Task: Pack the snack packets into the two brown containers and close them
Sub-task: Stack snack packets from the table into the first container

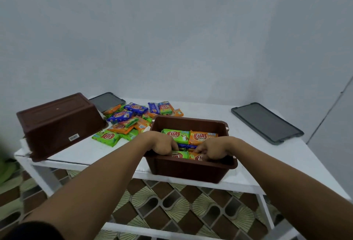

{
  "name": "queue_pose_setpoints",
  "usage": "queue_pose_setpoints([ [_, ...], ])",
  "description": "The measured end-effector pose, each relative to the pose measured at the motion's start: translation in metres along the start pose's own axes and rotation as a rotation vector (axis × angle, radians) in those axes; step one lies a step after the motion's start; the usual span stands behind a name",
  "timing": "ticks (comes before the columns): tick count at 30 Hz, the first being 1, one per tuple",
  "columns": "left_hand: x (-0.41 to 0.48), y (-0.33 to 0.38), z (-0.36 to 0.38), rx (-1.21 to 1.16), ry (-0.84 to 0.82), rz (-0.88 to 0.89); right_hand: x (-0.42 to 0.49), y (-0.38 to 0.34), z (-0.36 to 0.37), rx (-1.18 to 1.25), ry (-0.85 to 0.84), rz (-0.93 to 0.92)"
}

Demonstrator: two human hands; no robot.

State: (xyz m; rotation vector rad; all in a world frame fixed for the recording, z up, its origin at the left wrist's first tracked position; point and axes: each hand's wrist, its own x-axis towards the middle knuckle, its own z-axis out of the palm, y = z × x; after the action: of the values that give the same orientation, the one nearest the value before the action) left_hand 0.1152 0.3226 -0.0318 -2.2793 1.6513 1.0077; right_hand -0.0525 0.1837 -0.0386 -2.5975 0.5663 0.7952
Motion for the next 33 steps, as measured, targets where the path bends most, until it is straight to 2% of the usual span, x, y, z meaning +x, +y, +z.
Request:
queue_pose_setpoints([
  [5,0.003,-0.009,-0.001,-0.055,0.125,0.096,0.006,0.004,-0.009,0.134,0.036,-0.024],
  [9,0.002,-0.022,-0.018,-0.310,0.355,0.174,0.005,0.007,-0.034,0.333,0.299,-0.123],
  [13,-0.001,-0.031,-0.040,-0.478,0.591,0.160,0.011,0.009,-0.063,0.426,0.584,-0.188],
  [16,0.003,-0.042,-0.055,-0.542,0.746,0.120,0.020,0.009,-0.080,0.478,0.703,-0.207],
  [19,0.013,-0.055,-0.068,-0.588,0.853,0.080,0.042,0.010,-0.096,0.523,0.753,-0.204],
  [25,0.053,-0.090,-0.101,-0.562,0.854,-0.035,0.098,0.013,-0.130,0.525,0.747,-0.155],
  [33,0.131,-0.144,-0.154,-0.492,0.732,-0.027,0.188,0.020,-0.168,0.383,0.618,-0.037],
])
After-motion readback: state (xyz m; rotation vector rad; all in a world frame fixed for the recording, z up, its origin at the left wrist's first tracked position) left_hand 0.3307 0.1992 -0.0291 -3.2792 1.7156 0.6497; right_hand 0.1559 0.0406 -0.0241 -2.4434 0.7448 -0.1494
